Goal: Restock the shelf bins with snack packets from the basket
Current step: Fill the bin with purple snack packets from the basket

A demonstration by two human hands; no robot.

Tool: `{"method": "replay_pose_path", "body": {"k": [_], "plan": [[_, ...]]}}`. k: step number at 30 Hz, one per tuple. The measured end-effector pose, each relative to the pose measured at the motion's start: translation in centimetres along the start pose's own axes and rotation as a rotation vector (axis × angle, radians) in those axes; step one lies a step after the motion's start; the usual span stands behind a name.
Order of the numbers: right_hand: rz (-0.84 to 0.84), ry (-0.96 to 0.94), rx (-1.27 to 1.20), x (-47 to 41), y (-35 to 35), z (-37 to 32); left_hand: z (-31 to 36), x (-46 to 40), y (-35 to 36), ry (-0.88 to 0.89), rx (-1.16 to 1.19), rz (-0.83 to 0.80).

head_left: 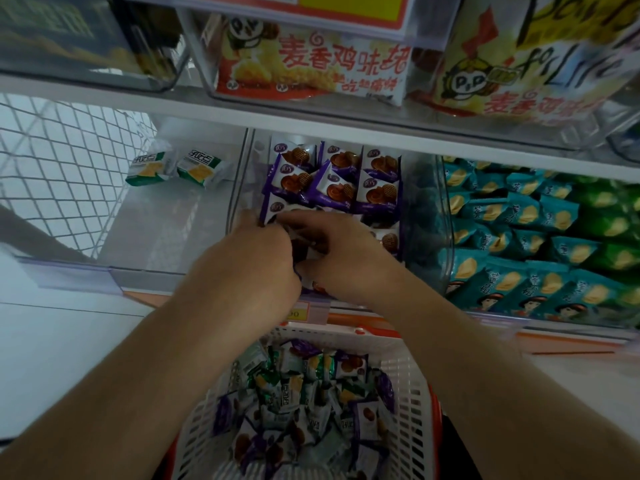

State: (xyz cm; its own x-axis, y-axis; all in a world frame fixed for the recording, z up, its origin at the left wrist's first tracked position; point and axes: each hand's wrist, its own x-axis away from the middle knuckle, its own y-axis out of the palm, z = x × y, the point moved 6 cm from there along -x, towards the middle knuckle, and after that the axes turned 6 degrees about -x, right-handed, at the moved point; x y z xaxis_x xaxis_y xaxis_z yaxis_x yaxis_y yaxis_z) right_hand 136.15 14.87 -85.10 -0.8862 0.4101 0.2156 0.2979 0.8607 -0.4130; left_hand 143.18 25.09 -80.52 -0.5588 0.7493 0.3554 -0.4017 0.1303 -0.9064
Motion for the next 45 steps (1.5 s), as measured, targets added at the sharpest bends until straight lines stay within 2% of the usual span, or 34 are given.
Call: {"method": "replay_pose_path", "body": {"k": [3,6,10,12,16,21,26,28,31,32,34,37,41,43,45], "plan": [[-0.056,-0.019,0.144,0.2,1.4,0.2,0.3,0.2,-0.1,0.051,-0.01,0.006],[-0.017,-0.069,0.19,0.6,0.3,-0.4,-0.2,-0.2,0.5,0.109,0.012,-0.013],[-0.008,-0.005,0.286,1.2,-2.4,-0.1,-0.3,-0.2,1.8,0.209,0.02,-0.037],[0.019,-0.045,0.314,1.5,-2.6,-0.1,0.0,-0.2,2.6,0.255,0.009,-0.051],[0.066,-0.147,0.457,1.1,-1.6,-0.2,-0.2,-0.3,4.1,0.242,-0.037,-0.109],[0.014,-0.031,0.568,1.2,-1.2,0.6,0.3,0.0,4.8,0.219,-0.106,-0.14],[-0.02,-0.069,0.597,1.2,-1.3,0.2,0.1,-0.1,4.8,0.188,-0.125,-0.167],[0.054,-0.08,0.552,1.3,-2.1,0.1,0.3,0.0,4.8,0.169,-0.14,-0.179],[0.318,-0.074,0.556,1.6,-4.6,0.3,0.7,0.0,4.5,0.153,-0.128,-0.148],[0.324,-0.045,0.647,1.6,-4.8,0.5,0.8,0.0,4.3,0.166,-0.132,-0.123],[0.223,0.022,0.771,1.6,-4.1,0.8,1.0,0.0,4.0,0.201,-0.125,-0.052],[0.119,0.065,0.667,1.6,-3.2,0.9,1.3,-0.2,3.9,0.238,-0.08,0.034],[0.052,0.086,0.279,1.8,-4.0,1.2,2.3,-1.1,4.2,0.331,-0.001,0.092],[0.103,0.069,0.283,2.3,-4.9,1.1,2.9,-1.7,4.7,0.355,0.017,0.044],[0.25,-0.024,0.447,2.6,-5.4,0.6,3.2,-2.3,5.3,0.333,0.007,-0.002]]}}
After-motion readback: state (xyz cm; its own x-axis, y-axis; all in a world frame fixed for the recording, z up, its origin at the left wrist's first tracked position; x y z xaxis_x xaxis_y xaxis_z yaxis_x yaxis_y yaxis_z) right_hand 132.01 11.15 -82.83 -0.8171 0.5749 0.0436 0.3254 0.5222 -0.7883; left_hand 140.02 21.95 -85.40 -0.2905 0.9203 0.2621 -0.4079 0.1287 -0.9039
